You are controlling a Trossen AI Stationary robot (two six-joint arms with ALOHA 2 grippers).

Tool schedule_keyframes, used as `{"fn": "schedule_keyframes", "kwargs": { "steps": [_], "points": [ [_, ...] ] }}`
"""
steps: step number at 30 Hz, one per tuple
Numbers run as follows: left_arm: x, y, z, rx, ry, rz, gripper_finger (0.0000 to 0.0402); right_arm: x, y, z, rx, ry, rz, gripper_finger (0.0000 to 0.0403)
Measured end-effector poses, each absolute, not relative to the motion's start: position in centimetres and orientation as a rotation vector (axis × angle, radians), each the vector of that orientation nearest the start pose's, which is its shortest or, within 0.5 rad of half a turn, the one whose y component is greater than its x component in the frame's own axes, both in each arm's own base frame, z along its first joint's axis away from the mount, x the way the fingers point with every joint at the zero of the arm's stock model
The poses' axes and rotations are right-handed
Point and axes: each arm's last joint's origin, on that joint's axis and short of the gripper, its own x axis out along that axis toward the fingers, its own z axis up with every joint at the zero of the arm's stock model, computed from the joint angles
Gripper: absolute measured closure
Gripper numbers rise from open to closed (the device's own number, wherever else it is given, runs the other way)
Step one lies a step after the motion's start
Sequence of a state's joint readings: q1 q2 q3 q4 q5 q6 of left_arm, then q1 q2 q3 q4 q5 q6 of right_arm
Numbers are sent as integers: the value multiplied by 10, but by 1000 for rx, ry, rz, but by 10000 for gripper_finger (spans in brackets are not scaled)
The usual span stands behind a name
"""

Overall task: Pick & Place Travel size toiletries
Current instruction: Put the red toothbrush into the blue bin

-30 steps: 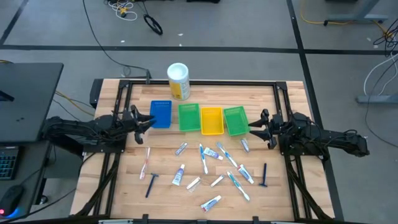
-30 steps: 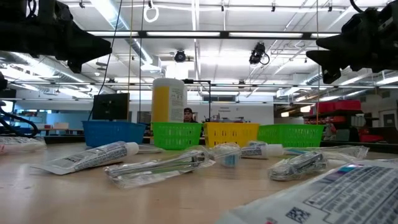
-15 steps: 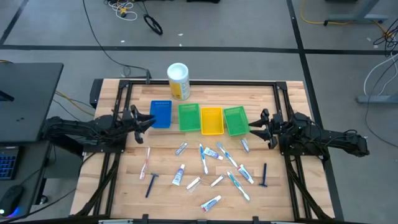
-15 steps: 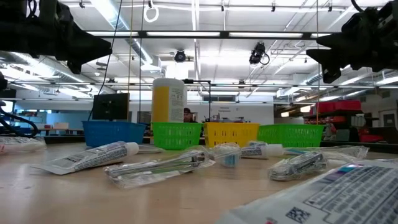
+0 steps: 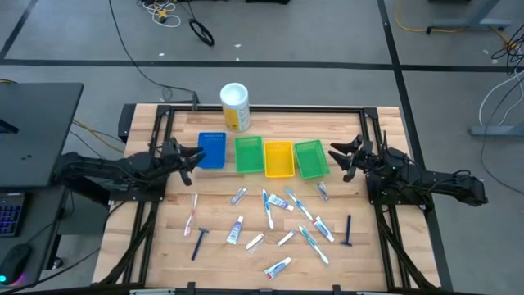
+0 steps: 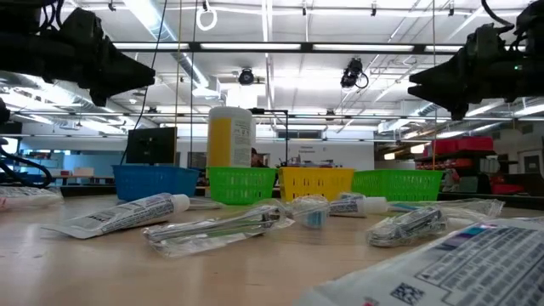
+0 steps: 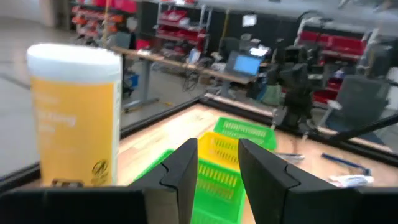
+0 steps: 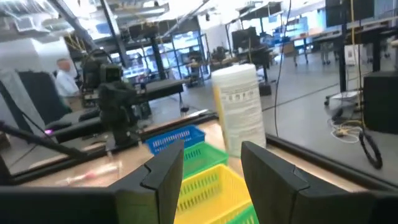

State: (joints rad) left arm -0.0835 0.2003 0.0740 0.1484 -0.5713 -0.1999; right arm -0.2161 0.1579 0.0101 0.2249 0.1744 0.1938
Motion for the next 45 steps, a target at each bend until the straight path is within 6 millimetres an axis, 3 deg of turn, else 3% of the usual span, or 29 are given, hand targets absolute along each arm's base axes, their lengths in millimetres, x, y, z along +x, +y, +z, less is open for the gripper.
{"fn": "schedule_keyframes", "kwargs": {
  "steps": [4, 7, 10, 13, 17, 20, 26, 30, 34, 39, 45],
  "points": [
    [110, 8, 181, -261, -35, 540, 251, 105, -32, 178, 193, -144, -500, 232],
    [115, 7, 184, -265, -39, 513, 242, 107, -31, 190, 173, -260, -444, 232],
    [122, 5, 202, -219, -47, 473, 239, 107, -28, 206, 112, -407, -319, 232],
    [129, 4, 227, -147, -34, 447, 239, 112, -26, 226, 80, -442, -231, 232],
    [141, 2, 261, -83, 42, 421, 239, 132, -28, 248, 91, -292, -202, 232],
    [150, 2, 282, -126, 152, 466, 241, 153, -29, 260, 109, -123, -191, 232],
    [172, -1, 300, -187, 415, 494, 250, 197, -30, 258, 131, 192, -176, 232],
    [192, -7, 297, -223, 571, 458, 252, 218, -34, 242, 105, 334, -180, 232],
    [204, -10, 286, -401, 738, 502, 244, 228, -37, 231, 58, 400, -242, 232],
    [204, -13, 262, -651, 973, 642, 239, 232, -41, 227, -62, 417, -323, 232],
    [204, -23, 239, -778, 1197, 773, 246, 233, -45, 232, -167, 389, -433, 232]
  ]
}}
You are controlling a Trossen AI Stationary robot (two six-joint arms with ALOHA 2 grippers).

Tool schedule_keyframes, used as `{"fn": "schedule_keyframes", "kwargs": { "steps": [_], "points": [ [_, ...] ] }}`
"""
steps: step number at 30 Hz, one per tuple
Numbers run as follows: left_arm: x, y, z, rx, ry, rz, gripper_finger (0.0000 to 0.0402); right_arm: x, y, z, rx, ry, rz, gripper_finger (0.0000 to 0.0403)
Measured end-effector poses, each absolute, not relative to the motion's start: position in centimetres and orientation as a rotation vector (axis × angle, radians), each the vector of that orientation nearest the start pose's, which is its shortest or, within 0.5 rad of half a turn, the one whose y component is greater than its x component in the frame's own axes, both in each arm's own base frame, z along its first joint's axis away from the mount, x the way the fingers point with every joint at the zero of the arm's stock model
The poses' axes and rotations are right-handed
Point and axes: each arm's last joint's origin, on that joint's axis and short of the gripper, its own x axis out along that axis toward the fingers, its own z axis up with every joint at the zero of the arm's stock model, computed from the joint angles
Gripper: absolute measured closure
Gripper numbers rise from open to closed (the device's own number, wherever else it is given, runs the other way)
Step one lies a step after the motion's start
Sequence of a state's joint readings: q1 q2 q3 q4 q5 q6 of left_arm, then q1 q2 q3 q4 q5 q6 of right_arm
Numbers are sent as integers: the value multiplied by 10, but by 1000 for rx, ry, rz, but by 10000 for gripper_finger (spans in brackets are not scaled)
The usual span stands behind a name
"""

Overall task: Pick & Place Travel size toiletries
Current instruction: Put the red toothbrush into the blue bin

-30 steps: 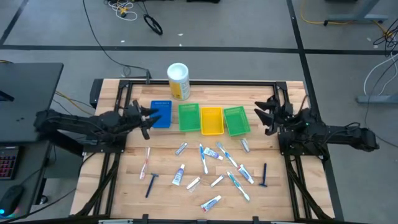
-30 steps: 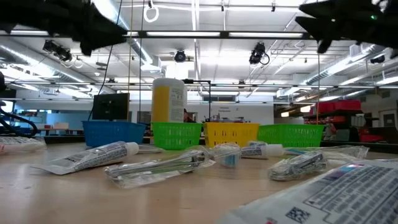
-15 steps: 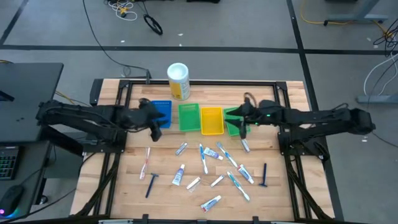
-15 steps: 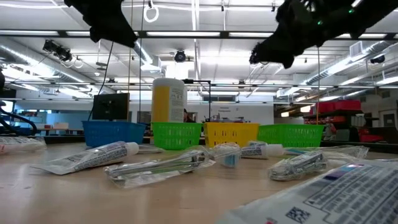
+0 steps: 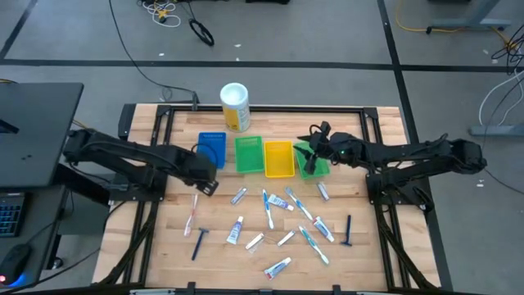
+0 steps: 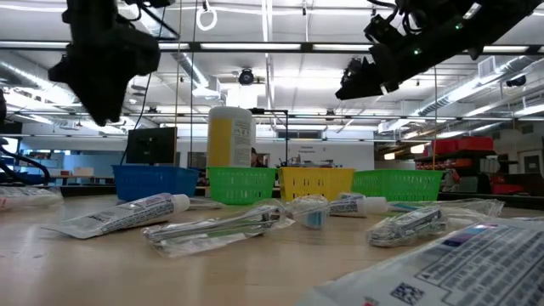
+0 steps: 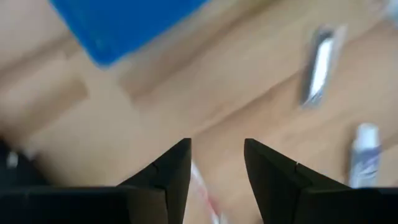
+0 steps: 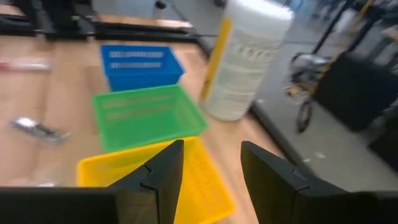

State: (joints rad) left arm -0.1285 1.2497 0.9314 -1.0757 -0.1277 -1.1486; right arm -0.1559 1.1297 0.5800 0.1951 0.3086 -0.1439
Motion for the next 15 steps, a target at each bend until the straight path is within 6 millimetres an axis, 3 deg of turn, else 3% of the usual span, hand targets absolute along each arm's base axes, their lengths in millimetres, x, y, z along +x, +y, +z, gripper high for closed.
{"fn": "schedule_keyframes", "kwargs": {
  "steps": [9, 15],
  "points": [
    [204, -47, 207, -859, 1400, 824, 242, 233, -56, 238, -227, 344, -474, 232],
    [200, -57, 199, -872, 1377, 858, 220, 231, -63, 240, -231, 337, -504, 232]
  ]
}}
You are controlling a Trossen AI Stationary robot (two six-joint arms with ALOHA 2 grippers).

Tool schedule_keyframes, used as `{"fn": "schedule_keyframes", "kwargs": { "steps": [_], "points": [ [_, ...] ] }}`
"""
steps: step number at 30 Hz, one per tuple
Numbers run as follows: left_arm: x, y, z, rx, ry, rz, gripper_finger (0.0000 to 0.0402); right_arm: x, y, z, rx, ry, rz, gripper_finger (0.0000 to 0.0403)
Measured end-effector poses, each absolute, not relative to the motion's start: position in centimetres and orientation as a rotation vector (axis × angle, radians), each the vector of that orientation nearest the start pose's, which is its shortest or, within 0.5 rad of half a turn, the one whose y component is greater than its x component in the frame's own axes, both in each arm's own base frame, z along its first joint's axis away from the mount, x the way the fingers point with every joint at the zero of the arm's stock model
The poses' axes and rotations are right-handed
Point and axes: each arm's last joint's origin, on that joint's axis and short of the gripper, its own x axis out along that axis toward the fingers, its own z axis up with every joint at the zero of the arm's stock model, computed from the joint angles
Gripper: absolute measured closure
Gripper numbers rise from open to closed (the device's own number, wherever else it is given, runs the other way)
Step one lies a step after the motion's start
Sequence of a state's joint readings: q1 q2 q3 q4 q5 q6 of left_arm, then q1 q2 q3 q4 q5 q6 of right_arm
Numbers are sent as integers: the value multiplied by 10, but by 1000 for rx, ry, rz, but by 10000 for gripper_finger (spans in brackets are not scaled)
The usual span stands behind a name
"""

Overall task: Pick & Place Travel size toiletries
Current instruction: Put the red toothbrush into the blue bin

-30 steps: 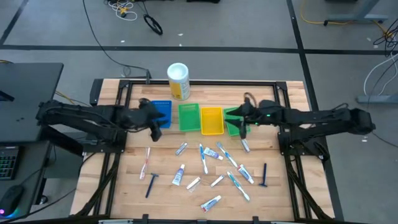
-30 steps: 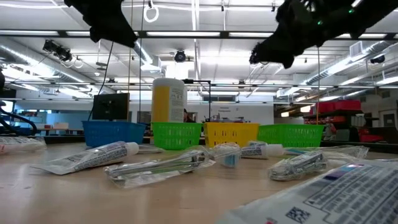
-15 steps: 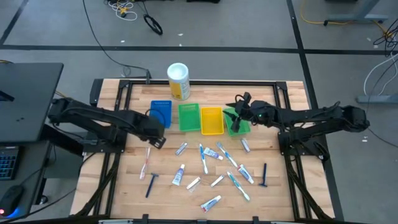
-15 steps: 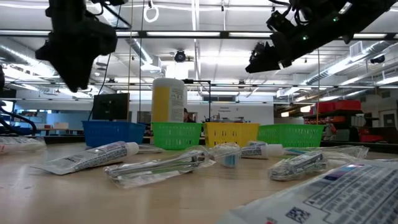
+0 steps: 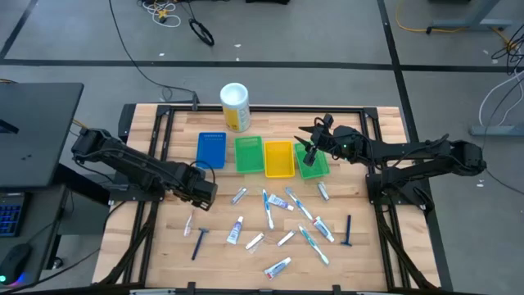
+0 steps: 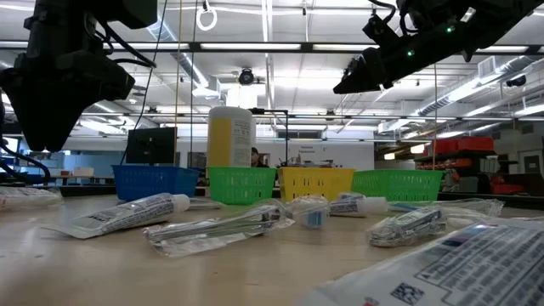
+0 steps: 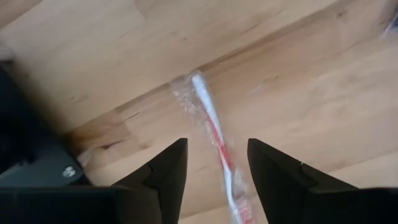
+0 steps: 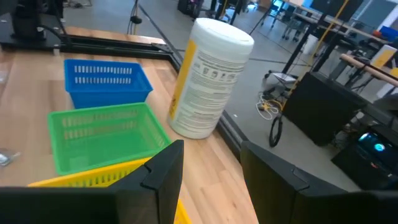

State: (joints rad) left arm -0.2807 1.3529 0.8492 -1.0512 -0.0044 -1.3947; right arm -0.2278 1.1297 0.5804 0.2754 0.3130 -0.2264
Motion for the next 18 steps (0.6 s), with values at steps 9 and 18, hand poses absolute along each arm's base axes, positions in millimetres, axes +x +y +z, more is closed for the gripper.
{"fn": "schedule_keyframes", "kwargs": {
  "steps": [9, 18],
  "points": [
    [194, -63, 169, -934, 1359, 805, 198, 230, -67, 240, -226, 334, -507, 232],
    [181, -59, 140, -964, 1343, 821, 214, 231, -65, 240, -218, 323, -438, 232]
  ]
}}
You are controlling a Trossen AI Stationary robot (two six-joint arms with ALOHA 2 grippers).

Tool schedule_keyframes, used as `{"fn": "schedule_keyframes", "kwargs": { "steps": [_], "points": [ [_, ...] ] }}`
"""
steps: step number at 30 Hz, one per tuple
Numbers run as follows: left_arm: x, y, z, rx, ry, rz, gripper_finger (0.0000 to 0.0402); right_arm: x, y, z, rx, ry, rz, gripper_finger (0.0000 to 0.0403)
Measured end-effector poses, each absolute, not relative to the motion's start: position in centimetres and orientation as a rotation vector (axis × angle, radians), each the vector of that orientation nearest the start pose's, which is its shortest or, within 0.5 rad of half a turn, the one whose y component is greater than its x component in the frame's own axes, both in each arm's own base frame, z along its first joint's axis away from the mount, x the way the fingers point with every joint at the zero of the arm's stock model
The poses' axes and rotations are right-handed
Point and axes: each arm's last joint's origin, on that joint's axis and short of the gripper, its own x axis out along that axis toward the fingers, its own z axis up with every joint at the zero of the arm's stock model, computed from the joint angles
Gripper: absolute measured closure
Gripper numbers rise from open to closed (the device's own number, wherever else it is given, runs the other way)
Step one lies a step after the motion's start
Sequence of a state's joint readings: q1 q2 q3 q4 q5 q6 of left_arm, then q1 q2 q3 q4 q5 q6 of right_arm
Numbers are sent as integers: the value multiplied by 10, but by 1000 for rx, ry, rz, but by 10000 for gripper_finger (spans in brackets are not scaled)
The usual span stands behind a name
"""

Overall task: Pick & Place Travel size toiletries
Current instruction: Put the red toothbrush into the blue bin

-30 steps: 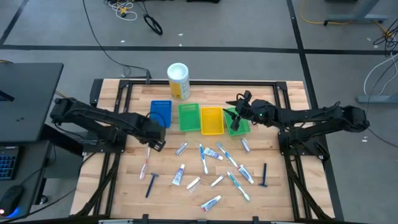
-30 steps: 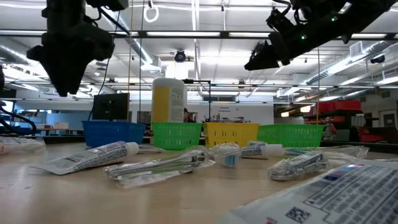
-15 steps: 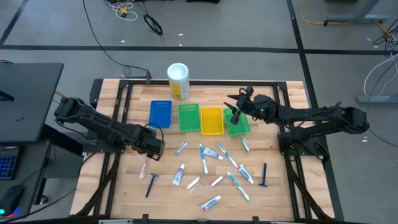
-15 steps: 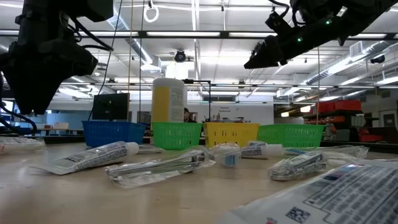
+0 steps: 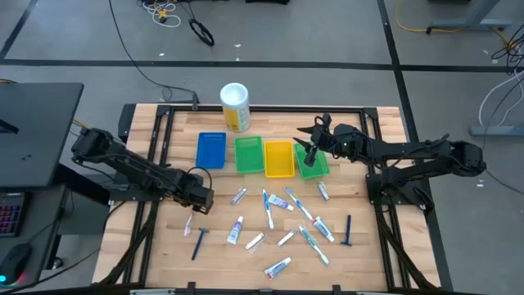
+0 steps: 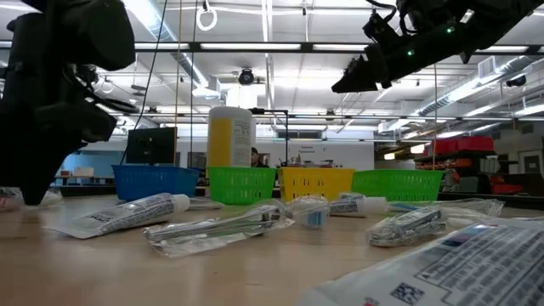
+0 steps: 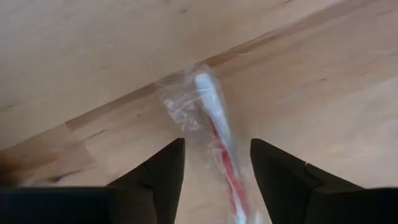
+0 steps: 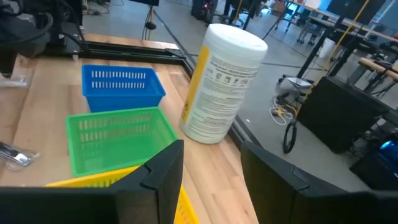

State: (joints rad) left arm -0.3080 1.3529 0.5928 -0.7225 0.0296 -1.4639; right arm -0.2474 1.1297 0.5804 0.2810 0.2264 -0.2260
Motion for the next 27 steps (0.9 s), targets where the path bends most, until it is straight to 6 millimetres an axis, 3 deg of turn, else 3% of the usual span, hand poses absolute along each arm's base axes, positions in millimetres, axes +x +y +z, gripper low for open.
{"fn": "schedule_keyframes", "kwargs": {
  "steps": [4, 15, 22, 27],
  "points": [
    [178, -57, 135, -978, 1339, 841, 245, 231, -65, 240, -217, 323, -438, 232],
    [177, -56, 134, -1003, 1303, 895, 375, 231, -65, 240, -217, 323, -437, 232],
    [179, -57, 137, -992, 1300, 889, 374, 231, -65, 240, -217, 323, -437, 232],
    [196, -59, 156, -930, 1215, 824, 372, 231, -65, 240, -217, 324, -437, 232]
  ]
}}
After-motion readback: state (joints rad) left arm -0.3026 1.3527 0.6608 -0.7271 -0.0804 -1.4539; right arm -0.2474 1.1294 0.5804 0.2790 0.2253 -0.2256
